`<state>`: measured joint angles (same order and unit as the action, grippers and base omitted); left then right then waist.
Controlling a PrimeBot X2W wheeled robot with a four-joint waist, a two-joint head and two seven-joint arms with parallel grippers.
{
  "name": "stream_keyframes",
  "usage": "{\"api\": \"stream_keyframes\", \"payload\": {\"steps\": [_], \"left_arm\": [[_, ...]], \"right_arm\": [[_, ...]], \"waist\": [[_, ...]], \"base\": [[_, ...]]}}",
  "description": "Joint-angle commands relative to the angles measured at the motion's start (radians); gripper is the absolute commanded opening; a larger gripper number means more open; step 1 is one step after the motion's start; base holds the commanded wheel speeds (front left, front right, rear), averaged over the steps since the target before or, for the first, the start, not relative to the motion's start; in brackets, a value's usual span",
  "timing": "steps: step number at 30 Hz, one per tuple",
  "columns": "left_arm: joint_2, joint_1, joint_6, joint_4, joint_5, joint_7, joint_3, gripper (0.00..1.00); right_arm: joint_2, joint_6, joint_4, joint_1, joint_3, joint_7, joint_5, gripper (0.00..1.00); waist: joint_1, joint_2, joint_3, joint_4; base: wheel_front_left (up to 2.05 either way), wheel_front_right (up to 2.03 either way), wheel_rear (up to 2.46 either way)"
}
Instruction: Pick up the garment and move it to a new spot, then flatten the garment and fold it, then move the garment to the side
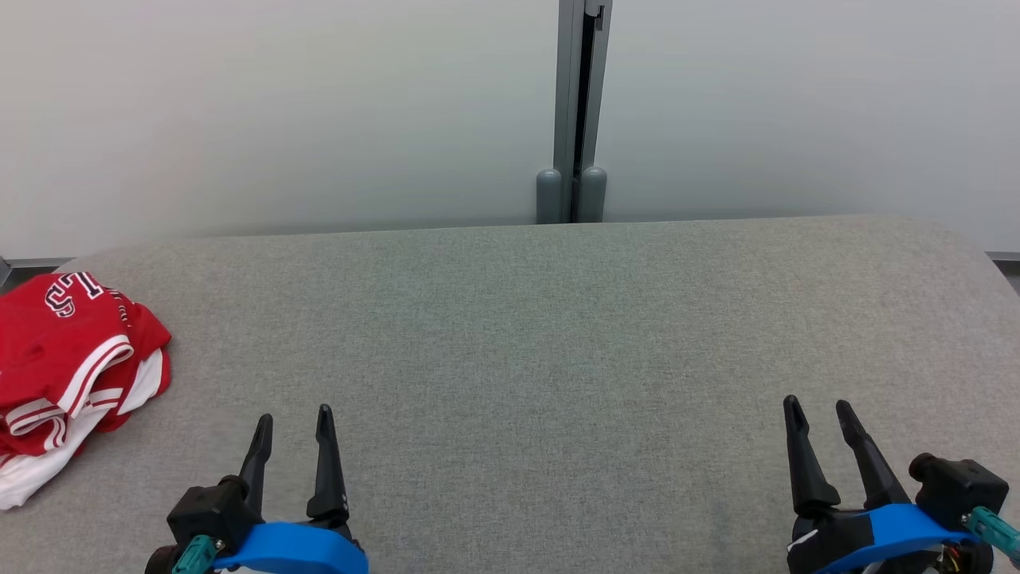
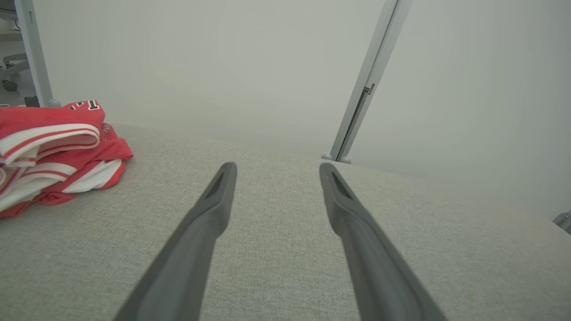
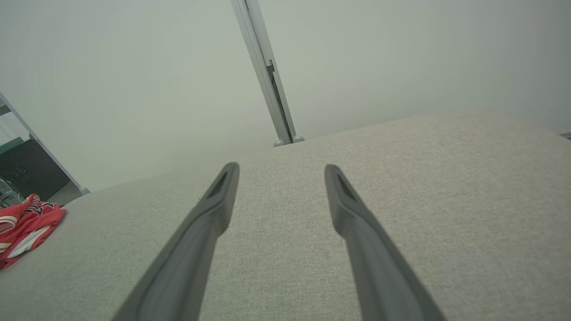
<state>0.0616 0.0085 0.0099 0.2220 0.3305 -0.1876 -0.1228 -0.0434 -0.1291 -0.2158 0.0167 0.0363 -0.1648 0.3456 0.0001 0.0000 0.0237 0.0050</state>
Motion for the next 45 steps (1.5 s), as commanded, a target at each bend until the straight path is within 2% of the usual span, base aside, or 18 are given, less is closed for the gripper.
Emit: {"api": "stream_keyframes", "payload": {"steps": [1, 28, 45], "left_arm": [[0.007, 0.005, 0.007, -0.001, -0.021, 0.002, -0.007, 1.00], [0.015, 0.024, 0.035, 0.002, -0.158, 0.016, -0.045, 1.00], [0.016, 0.026, 0.046, -0.001, -0.130, 0.008, -0.054, 1.00]], "right_arm": [[-0.009, -0.002, 0.002, 0.000, -0.002, 0.002, -0.022, 1.00], [-0.010, -0.003, -0.018, -0.013, -0.004, -0.018, -0.174, 1.00], [-0.010, -0.002, -0.021, -0.007, -0.002, -0.027, -0.162, 1.00]], "waist": [[0.0000, 0.0000, 0.000, 0.000], [-0.0001, 0.0000, 0.008, 0.006], [-0.0001, 0.0000, 0.005, 0.006]], "base": [[0.00, 0.00, 0.00], [0.00, 0.00, 0.00], [0.00, 0.00, 0.00]]}}
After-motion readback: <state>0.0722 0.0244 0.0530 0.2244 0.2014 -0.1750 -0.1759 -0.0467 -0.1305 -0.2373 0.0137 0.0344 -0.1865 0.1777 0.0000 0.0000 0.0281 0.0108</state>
